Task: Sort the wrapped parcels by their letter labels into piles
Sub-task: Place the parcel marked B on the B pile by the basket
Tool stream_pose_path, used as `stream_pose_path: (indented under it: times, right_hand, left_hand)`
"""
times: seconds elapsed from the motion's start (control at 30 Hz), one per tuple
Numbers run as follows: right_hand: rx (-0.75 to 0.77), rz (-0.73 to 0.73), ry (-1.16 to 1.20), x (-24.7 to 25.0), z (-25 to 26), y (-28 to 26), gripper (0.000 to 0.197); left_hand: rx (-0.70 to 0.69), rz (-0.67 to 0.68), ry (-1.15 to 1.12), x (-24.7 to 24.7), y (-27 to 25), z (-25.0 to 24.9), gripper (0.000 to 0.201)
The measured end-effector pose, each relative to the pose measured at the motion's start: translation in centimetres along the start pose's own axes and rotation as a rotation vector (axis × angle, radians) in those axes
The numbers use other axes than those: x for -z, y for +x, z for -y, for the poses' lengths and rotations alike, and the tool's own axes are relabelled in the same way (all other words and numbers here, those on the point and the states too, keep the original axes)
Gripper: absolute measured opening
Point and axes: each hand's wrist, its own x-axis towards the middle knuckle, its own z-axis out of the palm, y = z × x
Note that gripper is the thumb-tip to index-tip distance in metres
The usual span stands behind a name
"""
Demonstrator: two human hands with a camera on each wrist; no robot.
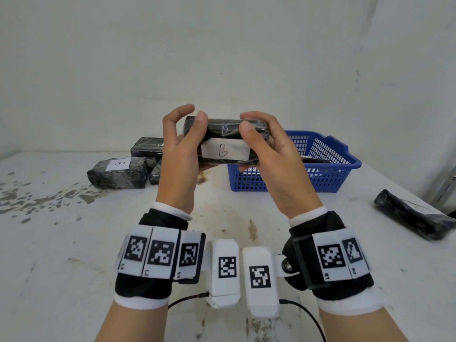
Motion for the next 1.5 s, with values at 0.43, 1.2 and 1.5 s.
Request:
stream_pose_path:
  times: [0.43, 1.2, 1.5]
  right_hand:
    - [-0.029, 0.019, 0.007, -0.2, 0.0, -0.1, 0.006]
    - [-0.055, 0.038, -0.062, 0.1, 0.5, 0.0, 0.023]
    - [-0.063, 0.072, 0.004, 1.4, 0.7, 0.2, 0.022]
  left_hand:
    - [-0.003, -0.042, 0.077, -0.2, -0.3, 0.1, 0.020]
    - [-0.147, 0.178, 0.211, 0.2, -0.2, 0.3, 0.047]
    - [-0.052, 0.171, 0.134, 0.1, -0.5, -0.5, 0.029]
